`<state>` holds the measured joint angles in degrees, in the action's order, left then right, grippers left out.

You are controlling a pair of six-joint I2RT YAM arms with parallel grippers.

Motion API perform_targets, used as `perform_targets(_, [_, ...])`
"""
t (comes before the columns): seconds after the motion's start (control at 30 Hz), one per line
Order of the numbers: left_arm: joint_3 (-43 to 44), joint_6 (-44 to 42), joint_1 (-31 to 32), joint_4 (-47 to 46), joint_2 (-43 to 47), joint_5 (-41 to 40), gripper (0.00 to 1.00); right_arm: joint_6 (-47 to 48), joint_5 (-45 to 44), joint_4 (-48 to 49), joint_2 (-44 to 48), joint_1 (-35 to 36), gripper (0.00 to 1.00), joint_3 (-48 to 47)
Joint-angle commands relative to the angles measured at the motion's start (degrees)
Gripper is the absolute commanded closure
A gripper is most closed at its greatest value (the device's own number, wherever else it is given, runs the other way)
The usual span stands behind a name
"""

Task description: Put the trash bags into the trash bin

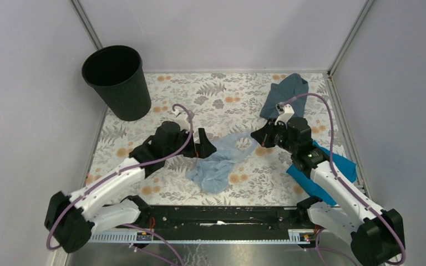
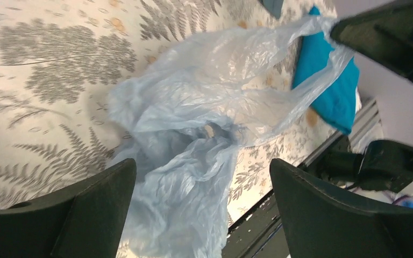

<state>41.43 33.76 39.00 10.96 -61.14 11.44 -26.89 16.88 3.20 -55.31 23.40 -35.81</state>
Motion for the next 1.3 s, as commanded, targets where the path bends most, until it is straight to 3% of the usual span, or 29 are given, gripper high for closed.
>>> perform_targets(0.0, [-0.6,6.2,-0.9,13.5,8.8,-10.9,0.02,1.5,-3.4,-2.1,2.2,-0.1,1.0,-1.6])
perform_targets(0.2, [-4.8,22.2,-6.0,22.4,10.5,-11.9,0.07,0.8,-1.5,-1.0,1.9,-0.1,1.0,-0.9])
perform_targets(0.33, [-8.9,34.4,-10.6,18.8,10.2,-6.3,0.16,0.5,-1.2,-0.2,3.0,-0.1,1.0,-0.1])
perform_targets(0.53, [-9.0,46.2,-11.6,19.8,5.7,-4.2,0.1,0.1,-0.2,-0.2,3.8,-0.1,1.0,0.2])
perform_targets(0.7, [-5.7,51.7,-11.5,29.8,-1.3,-1.1,0.1,-0.6,0.4,0.9,4.0,-0.2,1.0,1.0])
perform_targets(0.9, [-11.5,58.5,-11.5,20.0,-2.9,3.7,0.15,-1.3,1.6,3.2,2.6,-0.2,1.0,1.9])
perform_targets(1.07, [-11.5,59.2,-11.8,13.9,-7.5,0.9,0.35,-1.9,2.4,4.0,1.6,-0.2,1.0,1.6])
perform_targets(1.17, [-7.8,54.2,-14.5,15.8,-10.3,-4.2,0.65,-1.8,-0.3,2.6,0.2,-0.1,1.0,-0.3])
perform_targets(1.27, [0.5,45.5,-18.2,17.2,-11.5,-11.0,0.88,-1.7,-5.0,0.5,-4.0,-0.5,1.0,-5.7])
